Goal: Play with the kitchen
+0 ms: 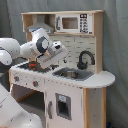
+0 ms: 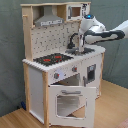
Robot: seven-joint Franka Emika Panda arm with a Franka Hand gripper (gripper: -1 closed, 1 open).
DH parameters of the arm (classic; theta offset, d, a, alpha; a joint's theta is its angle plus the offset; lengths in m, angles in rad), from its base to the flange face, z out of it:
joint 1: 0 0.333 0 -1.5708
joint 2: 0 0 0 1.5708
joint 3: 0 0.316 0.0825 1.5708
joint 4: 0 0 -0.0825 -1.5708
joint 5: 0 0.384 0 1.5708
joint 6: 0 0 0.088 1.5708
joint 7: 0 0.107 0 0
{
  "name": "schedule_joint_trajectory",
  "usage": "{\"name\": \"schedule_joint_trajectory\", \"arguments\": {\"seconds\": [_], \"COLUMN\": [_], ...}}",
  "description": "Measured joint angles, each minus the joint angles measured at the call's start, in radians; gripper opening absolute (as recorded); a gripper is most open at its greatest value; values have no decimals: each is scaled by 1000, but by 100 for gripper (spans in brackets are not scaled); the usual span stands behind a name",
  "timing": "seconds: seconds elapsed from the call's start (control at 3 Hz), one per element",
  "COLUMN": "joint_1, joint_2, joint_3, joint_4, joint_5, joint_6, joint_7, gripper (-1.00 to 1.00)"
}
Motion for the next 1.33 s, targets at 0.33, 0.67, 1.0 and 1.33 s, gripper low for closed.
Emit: {"name": "schedule_joint_trajectory", "arguments": {"seconds": [0.33, 0.67, 1.0, 1.33], "joint_1": [-10, -41, -97, -155], "joint_2": [87, 177, 234, 288], "joint_3": [11, 35, 100, 159], "joint_4": [-4, -4, -3, 11], "joint_5": [0, 0, 0, -7], "joint_6": [-12, -11, -9, -16], "joint_7": [55, 76, 86, 73], "gripper": [100, 100, 100, 100]}}
